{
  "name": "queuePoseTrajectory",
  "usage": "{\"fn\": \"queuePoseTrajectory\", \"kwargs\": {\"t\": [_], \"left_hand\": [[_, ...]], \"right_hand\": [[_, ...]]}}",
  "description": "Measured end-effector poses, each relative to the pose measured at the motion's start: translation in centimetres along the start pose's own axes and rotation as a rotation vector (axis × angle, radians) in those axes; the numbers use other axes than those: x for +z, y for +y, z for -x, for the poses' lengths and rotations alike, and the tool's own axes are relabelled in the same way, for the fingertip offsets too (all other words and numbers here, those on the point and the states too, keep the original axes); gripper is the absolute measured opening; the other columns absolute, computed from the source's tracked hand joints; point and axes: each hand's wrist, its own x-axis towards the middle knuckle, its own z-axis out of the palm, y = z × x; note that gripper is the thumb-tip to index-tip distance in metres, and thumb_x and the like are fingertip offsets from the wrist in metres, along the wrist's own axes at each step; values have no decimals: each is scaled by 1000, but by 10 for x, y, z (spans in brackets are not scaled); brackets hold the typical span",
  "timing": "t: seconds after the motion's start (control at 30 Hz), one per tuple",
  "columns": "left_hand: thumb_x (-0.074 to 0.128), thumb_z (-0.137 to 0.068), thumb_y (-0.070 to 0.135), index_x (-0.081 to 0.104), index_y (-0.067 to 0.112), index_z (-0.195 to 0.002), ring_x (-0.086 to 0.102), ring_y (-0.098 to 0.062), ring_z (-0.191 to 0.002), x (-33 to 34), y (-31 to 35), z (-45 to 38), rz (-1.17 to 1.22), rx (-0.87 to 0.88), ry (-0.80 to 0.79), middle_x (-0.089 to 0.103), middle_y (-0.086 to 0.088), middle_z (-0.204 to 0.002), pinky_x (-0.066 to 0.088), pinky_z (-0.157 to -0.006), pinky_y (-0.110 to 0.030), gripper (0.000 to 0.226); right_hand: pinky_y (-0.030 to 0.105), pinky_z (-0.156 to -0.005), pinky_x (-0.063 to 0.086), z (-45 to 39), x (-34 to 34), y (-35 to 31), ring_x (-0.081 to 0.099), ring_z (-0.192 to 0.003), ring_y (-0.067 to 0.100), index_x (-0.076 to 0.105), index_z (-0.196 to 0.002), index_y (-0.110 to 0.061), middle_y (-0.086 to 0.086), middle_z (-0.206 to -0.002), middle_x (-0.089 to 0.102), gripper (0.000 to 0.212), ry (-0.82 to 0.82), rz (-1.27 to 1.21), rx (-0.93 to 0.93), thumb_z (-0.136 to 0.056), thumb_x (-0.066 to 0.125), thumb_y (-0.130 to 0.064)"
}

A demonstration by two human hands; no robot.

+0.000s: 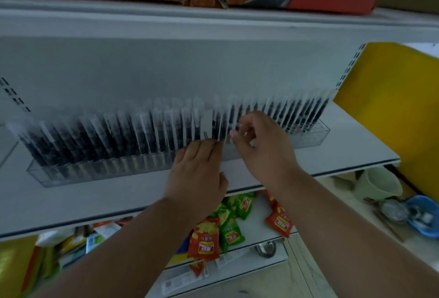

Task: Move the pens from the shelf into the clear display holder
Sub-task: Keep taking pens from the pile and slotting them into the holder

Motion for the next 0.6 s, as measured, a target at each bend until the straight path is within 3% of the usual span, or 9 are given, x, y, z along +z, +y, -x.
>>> {"fn": "queuePoseTrajectory", "kwargs": {"t": [0.23, 0.4, 0.6], "left_hand": [[42, -86, 41, 60, 11, -125, 52, -28, -112, -27, 12, 43, -16, -97, 68, 60, -7, -121, 45, -97, -42, 53], [46, -85, 39, 62, 18, -119, 54, -25, -105, -44, 19, 95, -47, -266, 46, 60, -1, -113, 45, -89, -40, 43], [47, -84, 40, 63, 23, -114, 51, -22, -108, -61, 22, 162, -136, -474, 3, 60, 3, -111, 42, -91, -39, 38]], "right_hand": [[32, -77, 45, 27, -21, -13, 52, -91, 15, 63, -109, -13, 1, -100, 56, 23, 18, 71, -247, -91, 64, -27], [37, -91, 42, 47, -24, -33, 51, -107, 21, 60, -116, -16, 3, -114, 55, 29, -151, 52, -341, -94, 59, -35], [42, -97, 42, 71, -18, -60, 49, -114, 22, 56, -123, -20, 0, -119, 51, 37, -359, 30, -443, -93, 57, -43]]}}
